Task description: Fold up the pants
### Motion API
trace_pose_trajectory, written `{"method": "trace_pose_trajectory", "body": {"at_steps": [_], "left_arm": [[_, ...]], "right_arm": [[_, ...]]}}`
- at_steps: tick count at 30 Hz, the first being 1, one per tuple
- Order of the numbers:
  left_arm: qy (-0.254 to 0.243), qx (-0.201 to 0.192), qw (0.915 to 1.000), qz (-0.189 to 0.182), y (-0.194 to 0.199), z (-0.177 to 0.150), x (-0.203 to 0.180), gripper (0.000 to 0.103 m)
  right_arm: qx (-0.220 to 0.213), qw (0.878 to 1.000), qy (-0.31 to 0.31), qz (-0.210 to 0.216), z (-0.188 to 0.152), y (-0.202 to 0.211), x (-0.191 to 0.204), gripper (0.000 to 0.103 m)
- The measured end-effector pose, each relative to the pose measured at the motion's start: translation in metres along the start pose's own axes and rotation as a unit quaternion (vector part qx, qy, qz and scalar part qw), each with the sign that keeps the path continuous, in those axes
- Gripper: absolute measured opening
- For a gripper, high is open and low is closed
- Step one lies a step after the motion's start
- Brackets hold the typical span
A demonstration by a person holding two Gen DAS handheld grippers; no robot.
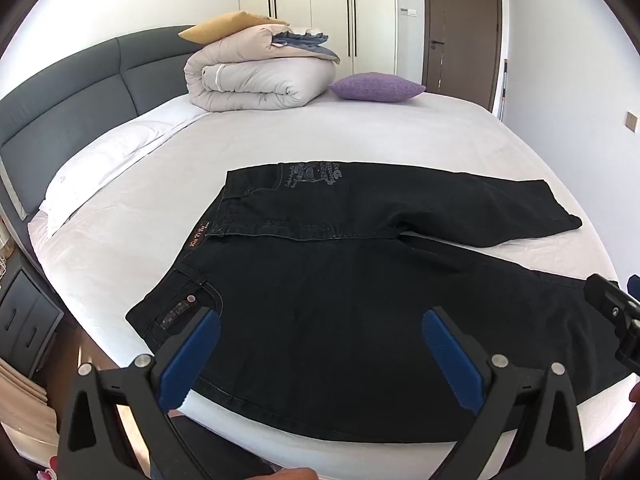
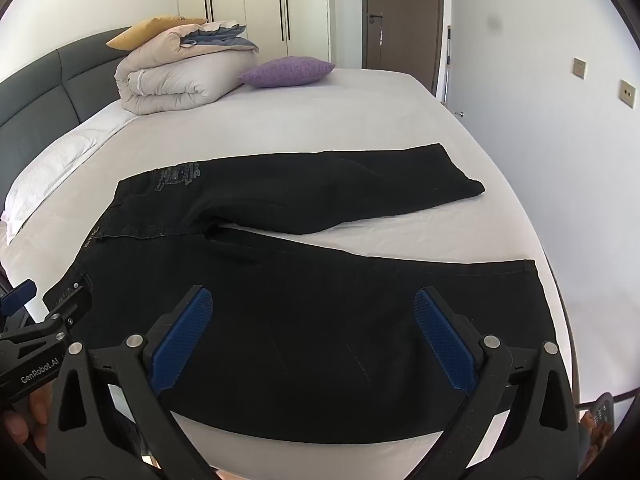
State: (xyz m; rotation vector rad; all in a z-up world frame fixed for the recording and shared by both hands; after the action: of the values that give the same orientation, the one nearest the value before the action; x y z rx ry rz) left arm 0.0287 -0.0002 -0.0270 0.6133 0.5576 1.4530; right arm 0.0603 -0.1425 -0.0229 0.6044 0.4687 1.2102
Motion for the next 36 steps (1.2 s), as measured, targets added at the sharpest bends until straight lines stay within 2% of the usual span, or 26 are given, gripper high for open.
{"method": "trace_pose_trajectory", "body": {"at_steps": [36], "left_arm": [[0.003,0.014,0.9999,0.000,-0.006,-0.009,0.001,0.103]], "right_arm": [[0.003,1.000,0.014,-0.006,-0.008,-0.009,0.010,0.103]]}}
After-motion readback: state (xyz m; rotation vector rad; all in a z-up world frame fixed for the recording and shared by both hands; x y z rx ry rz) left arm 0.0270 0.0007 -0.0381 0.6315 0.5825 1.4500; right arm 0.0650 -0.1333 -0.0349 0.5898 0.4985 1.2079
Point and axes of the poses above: each gripper's, at about its wrist camera, not at the fingertips, and y roughly against the way its jaws point, x to its left, z to its top, the point moved 4 cm from there along -y, roughly the way its jaws point, and after that the axes turned 1 degree about -z, right-handed, at the moved point
